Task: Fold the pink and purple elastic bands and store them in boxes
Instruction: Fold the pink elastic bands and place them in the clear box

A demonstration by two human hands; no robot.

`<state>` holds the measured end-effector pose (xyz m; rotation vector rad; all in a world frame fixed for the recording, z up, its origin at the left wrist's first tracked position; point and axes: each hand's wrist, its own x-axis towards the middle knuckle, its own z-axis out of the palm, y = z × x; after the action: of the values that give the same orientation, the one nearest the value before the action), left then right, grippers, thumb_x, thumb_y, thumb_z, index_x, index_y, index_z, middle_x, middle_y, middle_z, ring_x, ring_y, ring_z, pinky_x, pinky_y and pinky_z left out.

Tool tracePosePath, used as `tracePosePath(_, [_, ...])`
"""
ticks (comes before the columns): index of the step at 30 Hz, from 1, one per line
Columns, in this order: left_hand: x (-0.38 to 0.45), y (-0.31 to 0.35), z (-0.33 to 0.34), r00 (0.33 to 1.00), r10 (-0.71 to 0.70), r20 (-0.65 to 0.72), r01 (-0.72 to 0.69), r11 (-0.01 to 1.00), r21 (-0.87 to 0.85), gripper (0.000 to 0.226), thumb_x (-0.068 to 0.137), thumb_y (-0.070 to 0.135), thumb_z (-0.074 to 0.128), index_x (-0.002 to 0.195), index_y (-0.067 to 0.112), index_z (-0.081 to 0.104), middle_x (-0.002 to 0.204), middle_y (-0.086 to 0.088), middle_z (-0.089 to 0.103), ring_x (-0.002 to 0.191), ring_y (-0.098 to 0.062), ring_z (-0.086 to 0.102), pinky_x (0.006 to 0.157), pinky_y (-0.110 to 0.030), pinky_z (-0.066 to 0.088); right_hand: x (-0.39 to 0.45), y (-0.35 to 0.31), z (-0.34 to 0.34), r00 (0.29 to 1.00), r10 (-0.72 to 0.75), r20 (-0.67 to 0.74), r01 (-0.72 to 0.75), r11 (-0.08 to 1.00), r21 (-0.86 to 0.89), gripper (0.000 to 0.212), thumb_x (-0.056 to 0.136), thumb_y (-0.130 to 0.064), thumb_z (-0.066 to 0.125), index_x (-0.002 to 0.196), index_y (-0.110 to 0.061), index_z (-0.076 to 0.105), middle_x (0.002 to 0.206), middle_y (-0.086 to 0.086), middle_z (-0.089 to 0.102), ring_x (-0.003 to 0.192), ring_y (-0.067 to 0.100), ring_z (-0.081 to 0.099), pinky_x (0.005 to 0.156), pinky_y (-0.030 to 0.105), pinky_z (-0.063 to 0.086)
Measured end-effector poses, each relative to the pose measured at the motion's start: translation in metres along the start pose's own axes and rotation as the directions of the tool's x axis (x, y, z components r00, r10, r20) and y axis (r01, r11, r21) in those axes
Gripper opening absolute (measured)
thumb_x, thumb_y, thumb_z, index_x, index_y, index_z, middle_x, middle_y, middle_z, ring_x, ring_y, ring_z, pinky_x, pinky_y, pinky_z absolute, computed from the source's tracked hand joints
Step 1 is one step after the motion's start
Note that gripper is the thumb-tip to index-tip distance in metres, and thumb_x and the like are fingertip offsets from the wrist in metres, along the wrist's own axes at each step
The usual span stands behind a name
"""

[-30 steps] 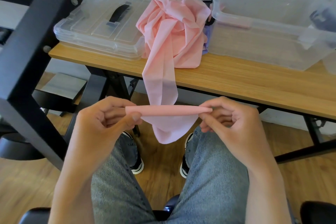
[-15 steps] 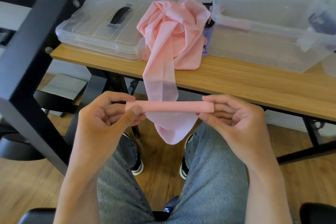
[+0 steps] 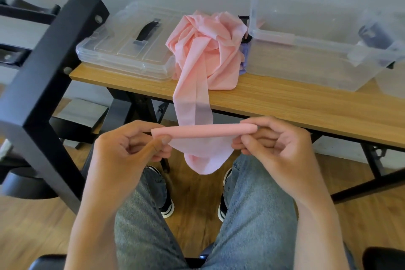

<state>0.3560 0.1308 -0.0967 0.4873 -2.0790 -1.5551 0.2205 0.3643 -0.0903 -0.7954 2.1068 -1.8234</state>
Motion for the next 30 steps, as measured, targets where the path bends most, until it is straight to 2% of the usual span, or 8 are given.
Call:
tracePosePath(4, [-0.003,0.004,-0.001,0.998,0.067,-0.008,-0.068,0.998,-0.002,0.029,0.082,0.017,0.076,0.111,0.016,0.075,0.092,0.003,0.08,0.083,-0.017,0.078,0.076,-0.029,0.064,-0.002,-0.007,0.002,0.999,0.028,-0.019,-0.026,0.995,0.1,0.027,0.089,-0.02,0.071,0.114,-0.009,0.072,0.097,0.005,0.081,0.091,0.022,0.079,0.081,0.032,0.064])
tracePosePath(8, [-0.006,0.009,0.0,0.997,0.061,-0.057,-0.066,0.994,-0.091,0.025,0.083,0.017,0.073,0.108,0.013,0.075,0.095,0.002,0.08,0.084,-0.018,0.079,0.074,-0.026,0.063,-0.002,-0.007,0.004,0.998,-0.015,-0.068,0.017,1.0,0.025,0.025,0.091,-0.015,0.072,0.116,-0.014,0.073,0.1,-0.002,0.081,0.093,0.017,0.079,0.082,0.031,0.064])
tracePosePath(13, [0.002,0.018,-0.002,0.996,0.073,-0.049,-0.074,0.997,-0.016,0.037,0.076,0.024,0.076,0.112,0.021,0.074,0.096,0.01,0.08,0.086,-0.009,0.077,0.077,-0.019,0.061,-0.001,-0.014,-0.002,0.996,-0.028,-0.079,0.022,0.996,-0.081,0.036,0.087,-0.006,0.077,0.115,-0.028,0.074,0.103,-0.015,0.079,0.095,0.005,0.076,0.088,0.021,0.06])
tracePosePath(17, [0.021,0.038,-0.009,0.993,0.115,0.021,-0.117,0.99,0.079,0.026,0.074,0.037,0.073,0.1,0.033,0.074,0.09,0.021,0.077,0.083,-0.001,0.075,0.073,-0.011,0.057,0.012,-0.03,-0.008,0.994,-0.095,-0.051,0.081,0.969,-0.233,0.022,0.092,-0.012,0.074,0.111,-0.021,0.076,0.092,-0.01,0.08,0.083,0.005,0.077,0.077,0.024,0.063])
tracePosePath(19, [0.032,0.054,-0.014,0.989,0.144,0.041,-0.147,0.986,0.076,0.023,0.076,0.034,0.074,0.098,0.029,0.074,0.087,0.018,0.078,0.079,-0.003,0.075,0.069,-0.012,0.057,0.022,-0.045,-0.012,0.987,-0.155,-0.043,0.138,0.954,-0.267,0.017,0.095,-0.016,0.071,0.111,-0.019,0.074,0.084,-0.007,0.079,0.075,0.008,0.077,0.07,0.024,0.063])
tracePosePath(23, [0.054,0.087,-0.016,0.974,0.222,0.04,-0.222,0.975,0.013,0.022,0.083,0.028,0.071,0.103,0.019,0.071,0.088,0.008,0.08,0.078,-0.014,0.078,0.07,-0.026,0.063,0.043,-0.082,-0.016,0.96,-0.256,-0.109,0.237,0.958,-0.164,0.012,0.098,-0.012,0.068,0.107,-0.019,0.071,0.081,0.0,0.079,0.073,0.017,0.078,0.068,0.03,0.063])
tracePosePath(26, [0.071,0.108,-0.014,0.957,0.288,0.028,-0.288,0.958,0.005,0.015,0.091,0.023,0.07,0.104,0.017,0.068,0.087,0.008,0.08,0.079,-0.013,0.078,0.068,-0.025,0.063,0.057,-0.109,-0.019,0.948,-0.272,-0.165,0.269,0.962,-0.04,0.012,0.099,-0.009,0.068,0.11,-0.012,0.072,0.085,0.005,0.08,0.079,0.021,0.079,0.071,0.029,0.063])
tracePosePath(30, [0.097,0.132,-0.017,0.934,0.358,0.011,-0.358,0.933,0.03,0.01,0.095,0.02,0.069,0.105,0.017,0.067,0.088,0.008,0.08,0.08,-0.012,0.078,0.067,-0.025,0.063,0.076,-0.142,-0.026,0.952,-0.222,-0.21,0.243,0.966,0.081,0.017,0.102,-0.019,0.065,0.107,-0.005,0.073,0.087,0.009,0.08,0.082,0.025,0.08,0.072,0.028,0.062])
